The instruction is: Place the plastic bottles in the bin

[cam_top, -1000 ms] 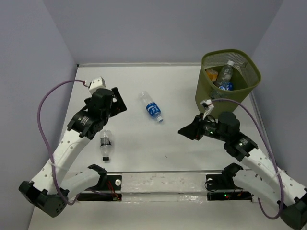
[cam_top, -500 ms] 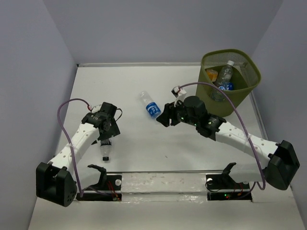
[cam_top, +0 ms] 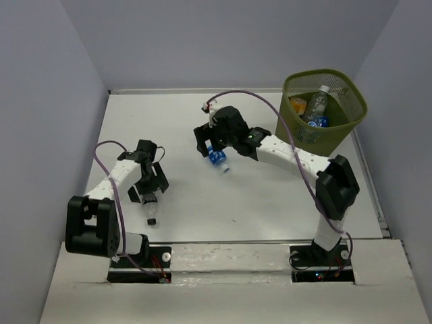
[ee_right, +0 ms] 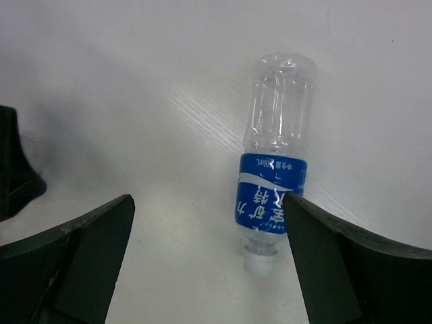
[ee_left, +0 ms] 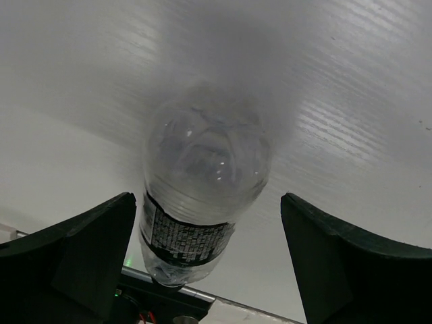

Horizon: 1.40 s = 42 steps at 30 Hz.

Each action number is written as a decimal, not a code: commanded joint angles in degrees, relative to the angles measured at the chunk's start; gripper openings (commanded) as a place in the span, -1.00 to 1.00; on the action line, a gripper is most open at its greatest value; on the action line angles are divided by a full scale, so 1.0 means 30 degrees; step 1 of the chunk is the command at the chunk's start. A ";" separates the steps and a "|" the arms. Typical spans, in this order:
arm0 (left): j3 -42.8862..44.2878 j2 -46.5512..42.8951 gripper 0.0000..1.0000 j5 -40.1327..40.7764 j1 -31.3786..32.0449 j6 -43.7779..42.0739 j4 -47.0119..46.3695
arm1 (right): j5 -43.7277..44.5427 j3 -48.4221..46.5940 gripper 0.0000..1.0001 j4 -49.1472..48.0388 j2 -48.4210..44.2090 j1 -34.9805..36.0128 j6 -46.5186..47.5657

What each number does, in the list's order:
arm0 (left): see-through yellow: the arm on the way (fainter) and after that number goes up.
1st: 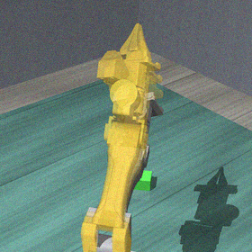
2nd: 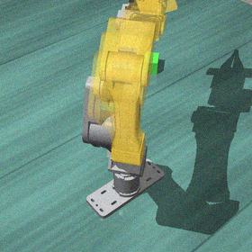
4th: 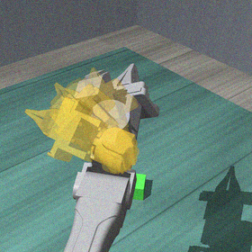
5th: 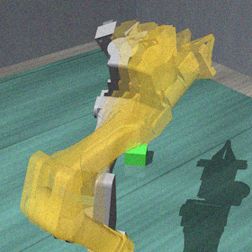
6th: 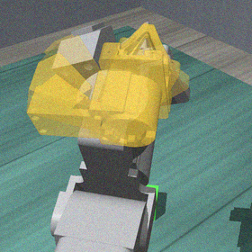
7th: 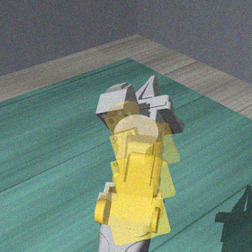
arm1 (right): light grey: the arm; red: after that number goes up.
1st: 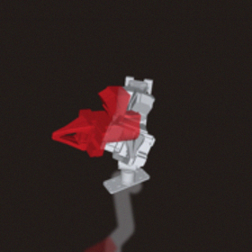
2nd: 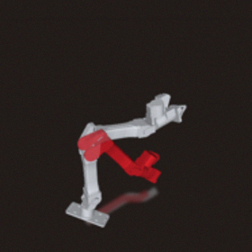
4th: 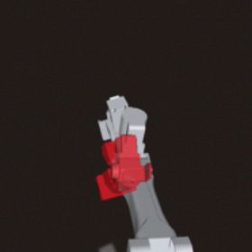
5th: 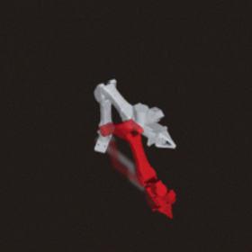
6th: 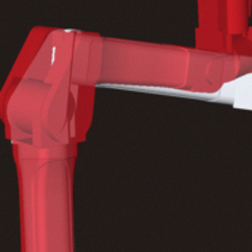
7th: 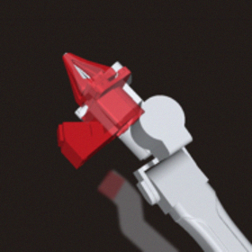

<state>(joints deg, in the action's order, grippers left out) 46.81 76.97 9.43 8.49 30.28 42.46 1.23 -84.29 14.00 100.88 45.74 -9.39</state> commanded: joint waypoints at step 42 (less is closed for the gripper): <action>0.7684 -0.3305 -0.35 -0.5812 1.0408 0.4787 -1.1161 | 0.3164 -0.4807 -0.27 -0.1703 -0.6263 -1.3010 0.3745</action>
<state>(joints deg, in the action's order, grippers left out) 63.37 64.79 -10.83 35.09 40.75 17.34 12.40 -105.23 12.67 78.59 12.34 1.23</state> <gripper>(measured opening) 0.622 0.581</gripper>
